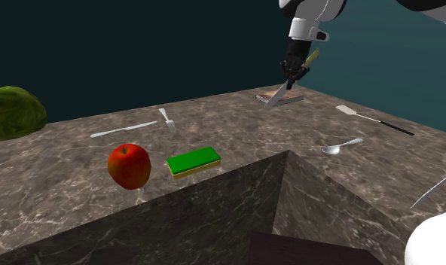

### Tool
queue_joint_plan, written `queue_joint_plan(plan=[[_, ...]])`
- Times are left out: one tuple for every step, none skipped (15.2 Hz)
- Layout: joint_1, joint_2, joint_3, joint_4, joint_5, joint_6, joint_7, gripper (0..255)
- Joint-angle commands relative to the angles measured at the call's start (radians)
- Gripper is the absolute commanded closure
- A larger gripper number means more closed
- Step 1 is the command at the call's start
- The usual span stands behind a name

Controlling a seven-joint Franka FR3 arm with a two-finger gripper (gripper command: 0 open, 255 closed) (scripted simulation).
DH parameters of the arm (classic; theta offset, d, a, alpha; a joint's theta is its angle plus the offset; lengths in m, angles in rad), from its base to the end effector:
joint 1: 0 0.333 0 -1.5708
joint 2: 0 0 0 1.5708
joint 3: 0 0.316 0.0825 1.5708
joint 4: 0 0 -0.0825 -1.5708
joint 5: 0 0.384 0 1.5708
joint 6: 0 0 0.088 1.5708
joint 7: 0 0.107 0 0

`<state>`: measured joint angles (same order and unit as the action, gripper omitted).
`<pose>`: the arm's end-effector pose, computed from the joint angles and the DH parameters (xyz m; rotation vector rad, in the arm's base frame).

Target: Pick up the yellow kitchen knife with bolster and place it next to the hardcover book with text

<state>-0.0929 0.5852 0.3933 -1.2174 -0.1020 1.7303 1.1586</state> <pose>0.7001 0.1352 0.4512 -2.7697 1.3323 0.1520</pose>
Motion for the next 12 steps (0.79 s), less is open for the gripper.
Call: queue_joint_plan(plan=[[-0.005, 0.060, -0.014, 0.099, -0.013, -0.042, -0.032, 255], [-0.007, 0.059, -0.014, 0.084, -0.012, -0.028, -0.033, 255], [-0.009, 0.059, -0.014, 0.070, -0.012, -0.014, -0.033, 255], [-0.011, 0.059, -0.015, 0.056, -0.013, -0.001, -0.033, 255], [-0.012, 0.059, -0.015, 0.043, -0.013, 0.012, -0.033, 255], [-0.014, 0.059, -0.015, 0.030, -0.013, 0.026, -0.034, 255], [-0.015, 0.060, -0.016, 0.018, -0.013, 0.038, -0.034, 255], [-0.016, 0.061, -0.016, 0.006, -0.014, 0.051, -0.034, 255], [-0.017, 0.063, -0.017, -0.006, -0.014, 0.064, -0.034, 255], [-0.018, 0.064, -0.017, -0.017, -0.015, 0.076, -0.035, 255], [-0.019, 0.066, -0.018, -0.027, -0.016, 0.088, -0.035, 255], [-0.020, 0.069, -0.018, -0.037, -0.016, 0.100, -0.035, 255]])
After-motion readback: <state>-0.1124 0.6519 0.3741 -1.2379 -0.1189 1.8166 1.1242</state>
